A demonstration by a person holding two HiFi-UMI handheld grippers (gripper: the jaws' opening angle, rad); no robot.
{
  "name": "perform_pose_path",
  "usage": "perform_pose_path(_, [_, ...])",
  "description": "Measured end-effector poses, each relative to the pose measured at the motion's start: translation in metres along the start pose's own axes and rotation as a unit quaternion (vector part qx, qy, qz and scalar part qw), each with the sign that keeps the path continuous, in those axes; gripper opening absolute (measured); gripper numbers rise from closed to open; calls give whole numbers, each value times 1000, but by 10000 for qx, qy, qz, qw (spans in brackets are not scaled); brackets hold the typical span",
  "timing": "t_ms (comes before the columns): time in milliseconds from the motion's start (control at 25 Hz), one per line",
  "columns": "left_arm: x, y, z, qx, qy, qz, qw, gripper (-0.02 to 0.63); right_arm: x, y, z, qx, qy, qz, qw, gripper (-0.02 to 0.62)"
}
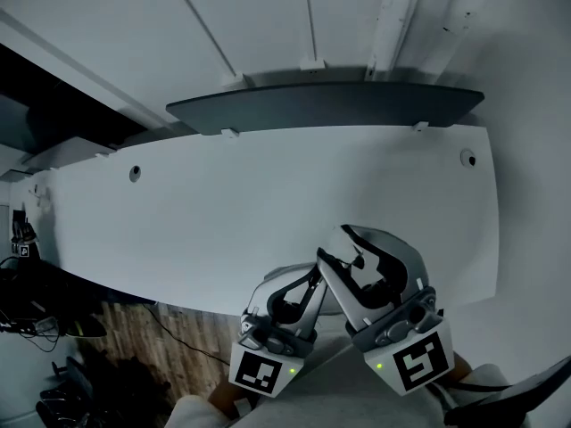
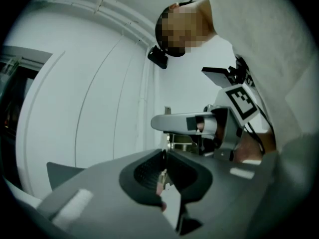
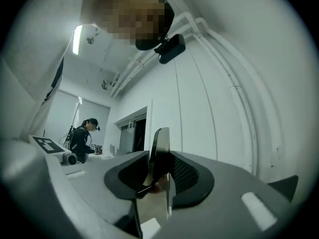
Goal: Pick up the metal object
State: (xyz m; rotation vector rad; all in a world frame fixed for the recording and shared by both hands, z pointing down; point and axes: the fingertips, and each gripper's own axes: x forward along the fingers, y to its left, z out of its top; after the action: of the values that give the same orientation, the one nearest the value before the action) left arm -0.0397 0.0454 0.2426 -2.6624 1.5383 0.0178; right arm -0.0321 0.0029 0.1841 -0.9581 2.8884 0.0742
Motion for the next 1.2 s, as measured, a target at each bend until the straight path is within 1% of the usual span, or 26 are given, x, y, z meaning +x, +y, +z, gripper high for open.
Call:
perform_pose_path(120, [3,-2,5,167,-102,-12,9998,17,-2,-2,7,-116,-222,93,9996,129])
perform_pose_path(400, [-9,-6,-2,172,61,298,9994,17,-6,9,-2,104,-179,397,9990,129])
perform_pose_path(560, [-36,-13,-5,124,60,429,9990,17,-15,35,-4,78,-196,507,9985,129])
perform_pose_path(680, [-53,-7,-11,35,63,455,9989,17,-11,54,-9,-14,-136,519,9986,129])
perform_pose_path(800, [-69,2,-18,-70,73,378,9992,17,-4,70,-17,-38,-35,406,9992,129])
perform_pose_path(920, [-97,11,-18,-145,41,185,9997,17,2,100,-17,-88,60,212,9997,129])
perform_pose_path(1040, [-124,18,-15,-215,-13,-9,9998,17,4,127,-13,-147,50,1,9999,129])
perform_pose_path(1200, [-132,19,-17,-217,8,-197,9996,17,4,135,-13,-247,36,-173,9995,127])
